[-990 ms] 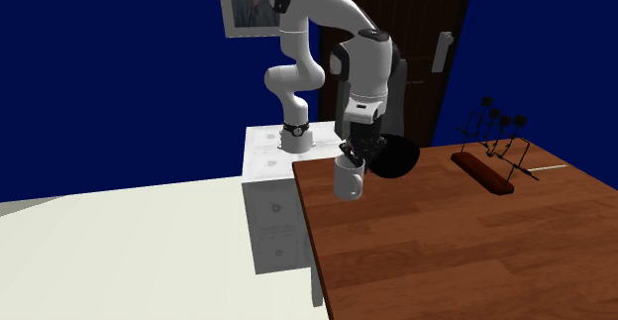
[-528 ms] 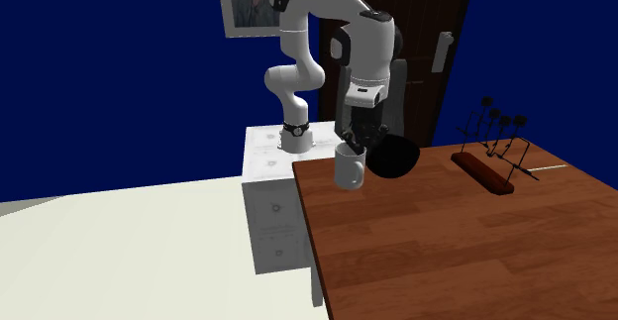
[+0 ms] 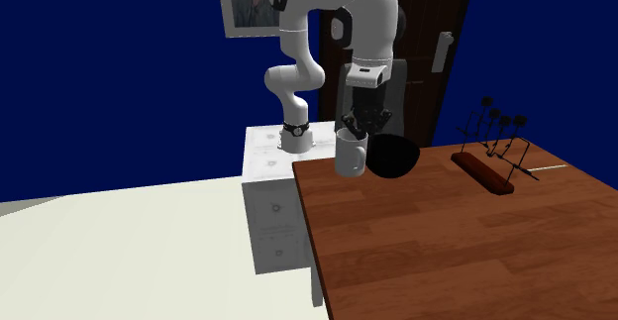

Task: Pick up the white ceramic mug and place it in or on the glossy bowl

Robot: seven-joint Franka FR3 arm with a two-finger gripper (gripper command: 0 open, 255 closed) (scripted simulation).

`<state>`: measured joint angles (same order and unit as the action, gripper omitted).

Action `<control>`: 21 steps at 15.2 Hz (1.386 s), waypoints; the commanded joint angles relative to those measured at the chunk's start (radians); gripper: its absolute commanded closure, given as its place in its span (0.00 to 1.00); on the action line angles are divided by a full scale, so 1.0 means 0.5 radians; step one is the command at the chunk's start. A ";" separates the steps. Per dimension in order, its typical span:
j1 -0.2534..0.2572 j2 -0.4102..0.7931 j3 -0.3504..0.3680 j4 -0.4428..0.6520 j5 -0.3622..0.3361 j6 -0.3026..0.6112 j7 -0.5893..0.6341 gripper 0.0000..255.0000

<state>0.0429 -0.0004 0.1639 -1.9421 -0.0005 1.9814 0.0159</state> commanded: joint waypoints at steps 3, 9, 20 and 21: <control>0.000 -0.026 0.000 0.073 0.004 -0.100 0.000 1.00; 0.041 -0.094 0.043 0.104 0.015 -0.197 0.079 1.00; 0.269 -0.284 0.310 -0.010 0.069 -0.264 0.557 1.00; 0.289 -0.290 0.337 -0.007 0.073 -0.273 0.603 1.00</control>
<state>0.1758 -0.1432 0.3173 -1.9452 0.0343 1.8467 0.2900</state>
